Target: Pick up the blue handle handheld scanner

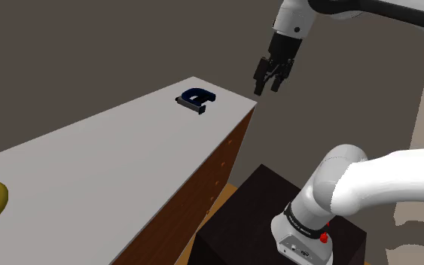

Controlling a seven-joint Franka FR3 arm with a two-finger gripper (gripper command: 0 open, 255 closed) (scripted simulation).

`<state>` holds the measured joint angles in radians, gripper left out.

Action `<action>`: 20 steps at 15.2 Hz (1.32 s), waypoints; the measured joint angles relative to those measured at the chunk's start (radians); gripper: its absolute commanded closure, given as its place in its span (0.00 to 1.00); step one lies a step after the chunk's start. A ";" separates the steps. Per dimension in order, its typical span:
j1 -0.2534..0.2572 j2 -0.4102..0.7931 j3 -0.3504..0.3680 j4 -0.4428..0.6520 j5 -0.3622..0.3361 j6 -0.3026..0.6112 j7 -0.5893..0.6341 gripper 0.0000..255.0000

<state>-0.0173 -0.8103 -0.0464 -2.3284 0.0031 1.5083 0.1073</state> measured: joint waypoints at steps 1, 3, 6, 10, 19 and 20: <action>0.000 0.000 0.000 0.000 0.000 0.000 0.000 0.00; 0.000 0.036 -0.006 -0.001 -0.001 0.037 -0.005 0.00; -0.001 0.115 -0.026 0.000 -0.004 0.118 -0.024 0.00; 0.000 0.249 -0.050 0.024 -0.001 0.231 -0.049 0.00; 0.005 0.566 -0.105 0.145 0.036 0.434 -0.121 0.00; 0.005 0.608 -0.111 0.164 0.044 0.456 -0.132 0.00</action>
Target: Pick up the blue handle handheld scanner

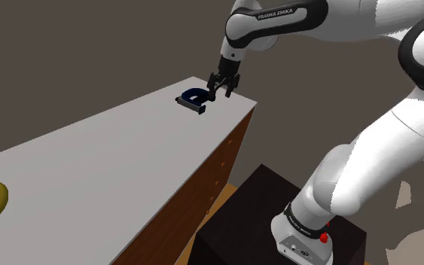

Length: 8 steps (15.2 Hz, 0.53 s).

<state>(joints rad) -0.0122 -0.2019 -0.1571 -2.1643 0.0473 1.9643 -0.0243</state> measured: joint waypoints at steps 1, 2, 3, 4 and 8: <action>0.002 0.038 -0.002 0.022 0.009 0.015 -0.005 0.00; 0.002 0.076 -0.005 0.049 0.017 0.028 -0.012 0.00; -0.002 0.115 -0.013 0.073 0.026 0.042 -0.030 0.00; -0.004 0.155 -0.017 0.105 0.036 0.050 -0.040 0.00; -0.014 0.312 -0.026 0.225 0.078 0.083 -0.079 0.00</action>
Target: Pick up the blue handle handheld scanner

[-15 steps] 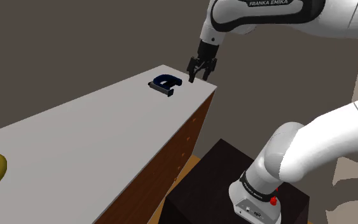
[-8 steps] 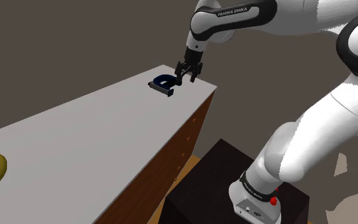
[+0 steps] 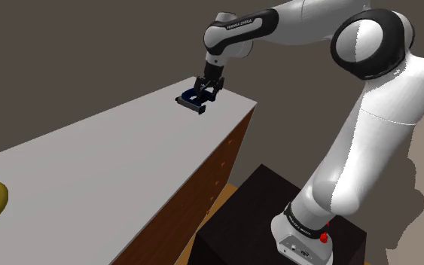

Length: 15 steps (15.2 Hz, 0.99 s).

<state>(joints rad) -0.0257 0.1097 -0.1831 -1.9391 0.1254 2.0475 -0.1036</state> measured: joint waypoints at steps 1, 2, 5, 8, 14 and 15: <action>-0.003 0.032 0.000 0.022 0.010 0.009 -0.008 0.00; -0.007 0.078 0.000 0.062 0.023 0.016 -0.017 0.00; -0.011 0.131 0.003 0.100 0.037 0.029 -0.025 0.00; -0.012 0.153 0.005 0.090 0.044 0.060 -0.030 0.00; -0.013 0.176 0.008 0.071 0.052 0.102 -0.038 1.00; -0.013 0.176 0.008 0.071 0.053 0.102 -0.039 1.00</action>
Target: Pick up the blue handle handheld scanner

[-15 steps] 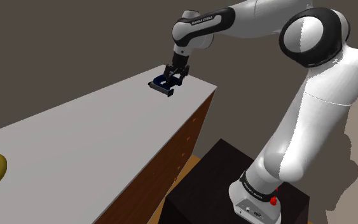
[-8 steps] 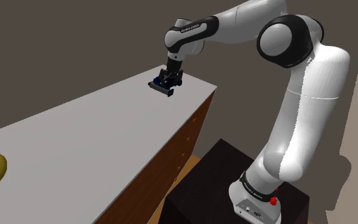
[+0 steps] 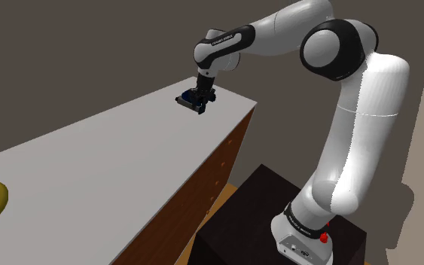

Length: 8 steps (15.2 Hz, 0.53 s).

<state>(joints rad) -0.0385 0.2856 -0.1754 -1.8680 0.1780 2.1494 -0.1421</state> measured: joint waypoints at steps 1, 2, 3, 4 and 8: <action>0.000 0.000 0.000 0.000 0.000 0.000 0.000 1.00; 0.000 0.000 0.000 0.000 0.000 0.000 0.000 1.00; 0.000 0.000 0.000 0.000 0.000 0.000 0.000 1.00; 0.000 0.000 0.000 0.000 0.000 0.000 0.000 1.00; 0.000 -0.005 -0.001 0.000 -0.001 -0.005 0.001 1.00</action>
<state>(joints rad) -0.0383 0.2811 -0.1759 -1.8681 0.1766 2.1446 -0.1411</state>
